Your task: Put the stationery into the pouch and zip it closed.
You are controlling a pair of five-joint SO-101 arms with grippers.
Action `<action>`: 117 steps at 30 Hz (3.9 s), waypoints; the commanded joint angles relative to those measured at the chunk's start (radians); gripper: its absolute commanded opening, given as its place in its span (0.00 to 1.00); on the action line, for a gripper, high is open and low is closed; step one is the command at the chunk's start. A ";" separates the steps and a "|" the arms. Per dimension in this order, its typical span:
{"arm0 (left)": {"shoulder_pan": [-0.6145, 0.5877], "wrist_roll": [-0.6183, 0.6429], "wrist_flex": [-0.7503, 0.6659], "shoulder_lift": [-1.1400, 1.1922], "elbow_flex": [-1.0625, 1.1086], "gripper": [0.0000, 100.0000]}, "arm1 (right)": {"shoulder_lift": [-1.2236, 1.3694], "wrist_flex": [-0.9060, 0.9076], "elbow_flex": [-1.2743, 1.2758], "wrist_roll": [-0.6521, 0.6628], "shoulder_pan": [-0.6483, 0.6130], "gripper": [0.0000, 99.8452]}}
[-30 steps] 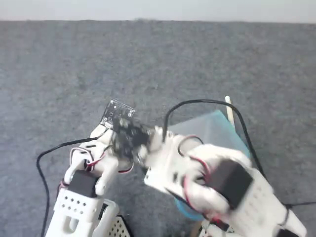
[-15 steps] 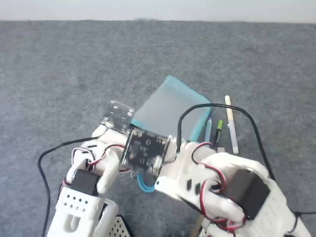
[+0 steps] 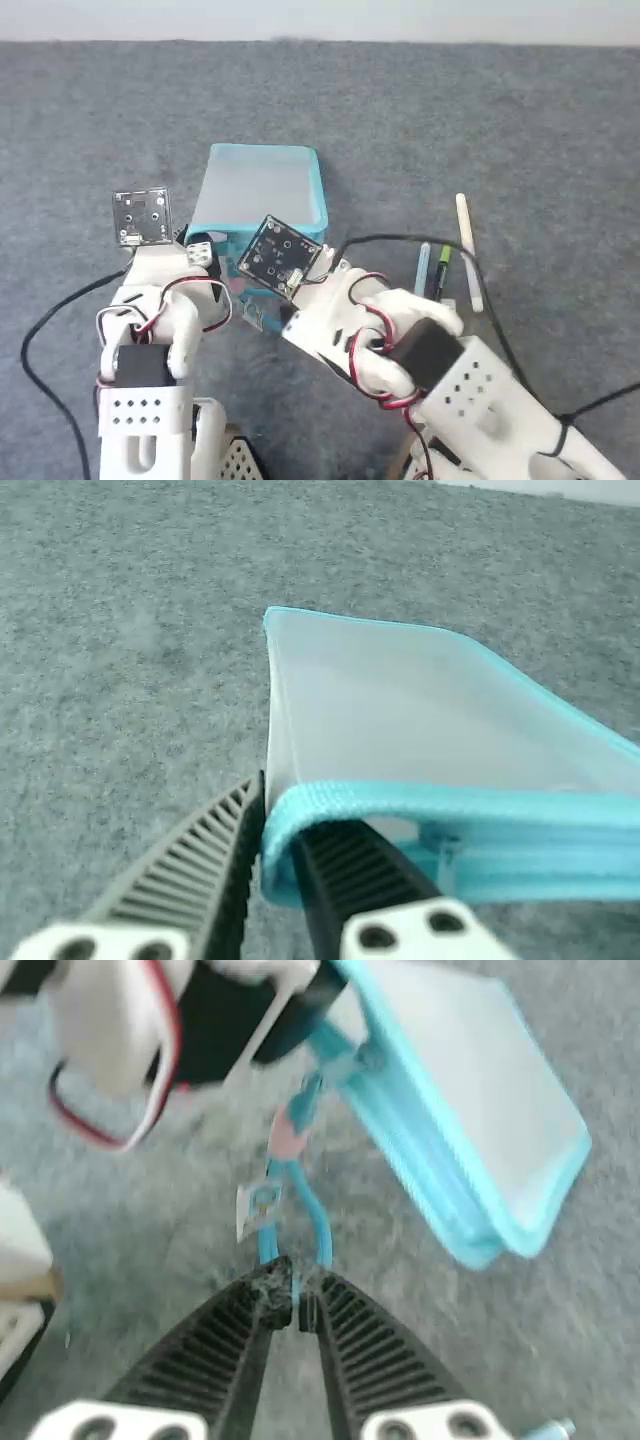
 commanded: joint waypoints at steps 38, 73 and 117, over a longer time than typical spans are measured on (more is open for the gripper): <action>0.031 0.025 0.135 0.221 -0.406 0.01 | 0.120 -0.325 0.091 0.012 0.108 0.21; 0.078 0.161 0.262 0.494 -0.671 0.01 | -0.016 -0.685 0.258 -0.282 -0.019 0.21; 0.034 0.144 0.499 0.485 -0.878 0.01 | 0.007 -0.860 0.247 -0.206 -0.061 0.21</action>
